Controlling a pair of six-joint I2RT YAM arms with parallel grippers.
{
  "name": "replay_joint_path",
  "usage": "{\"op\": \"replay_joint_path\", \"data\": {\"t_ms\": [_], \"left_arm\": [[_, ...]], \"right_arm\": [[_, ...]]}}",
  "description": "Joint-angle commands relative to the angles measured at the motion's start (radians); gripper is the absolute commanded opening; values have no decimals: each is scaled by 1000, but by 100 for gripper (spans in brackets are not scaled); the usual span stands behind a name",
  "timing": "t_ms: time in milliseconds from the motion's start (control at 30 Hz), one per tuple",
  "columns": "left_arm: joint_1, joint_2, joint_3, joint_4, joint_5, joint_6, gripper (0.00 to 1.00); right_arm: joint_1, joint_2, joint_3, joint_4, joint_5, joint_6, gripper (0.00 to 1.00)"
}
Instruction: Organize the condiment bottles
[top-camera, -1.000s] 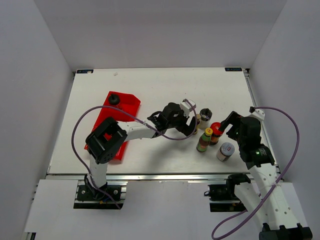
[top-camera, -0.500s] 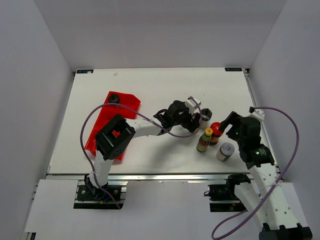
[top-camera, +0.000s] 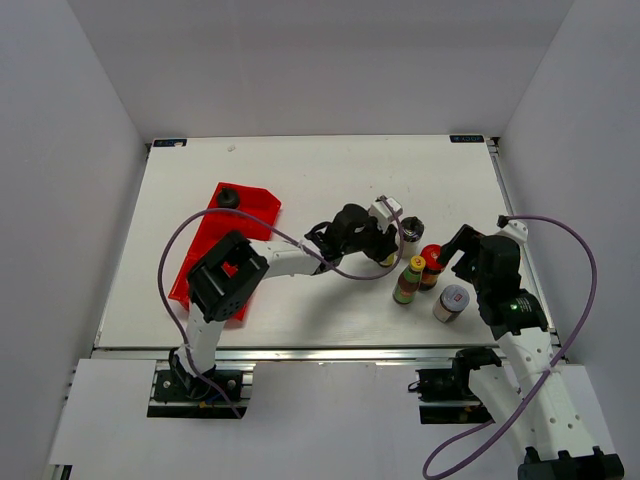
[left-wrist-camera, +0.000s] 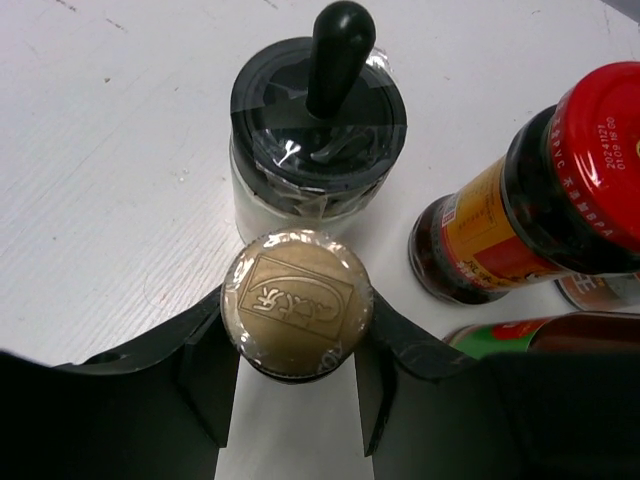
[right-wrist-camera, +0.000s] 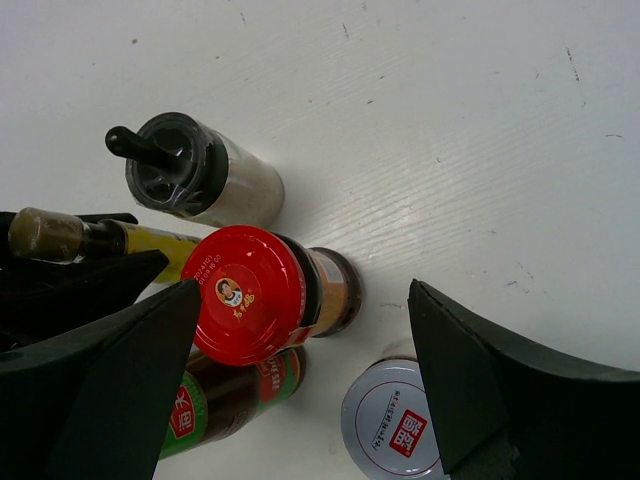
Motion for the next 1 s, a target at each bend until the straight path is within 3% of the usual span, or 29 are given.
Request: {"op": "replay_joint_path", "data": {"t_ms": [0,333,667,967], "left_arm": [[-9,-111,-13,-9,-25,22,36],[19,-361,-132,-147,-306,130,25],[335,-750,-363,-238,-334,117,23],[583,-863,-435,-342,-418,52,18]], "right_arm": [[-3,-10,-2,28,6,-9,89],[-3,-16,-8,31,-8,-11,89],[-3,-15,-10,38,-8,-9,89],[-3,-10,-16,49,-14,-9,89]]}}
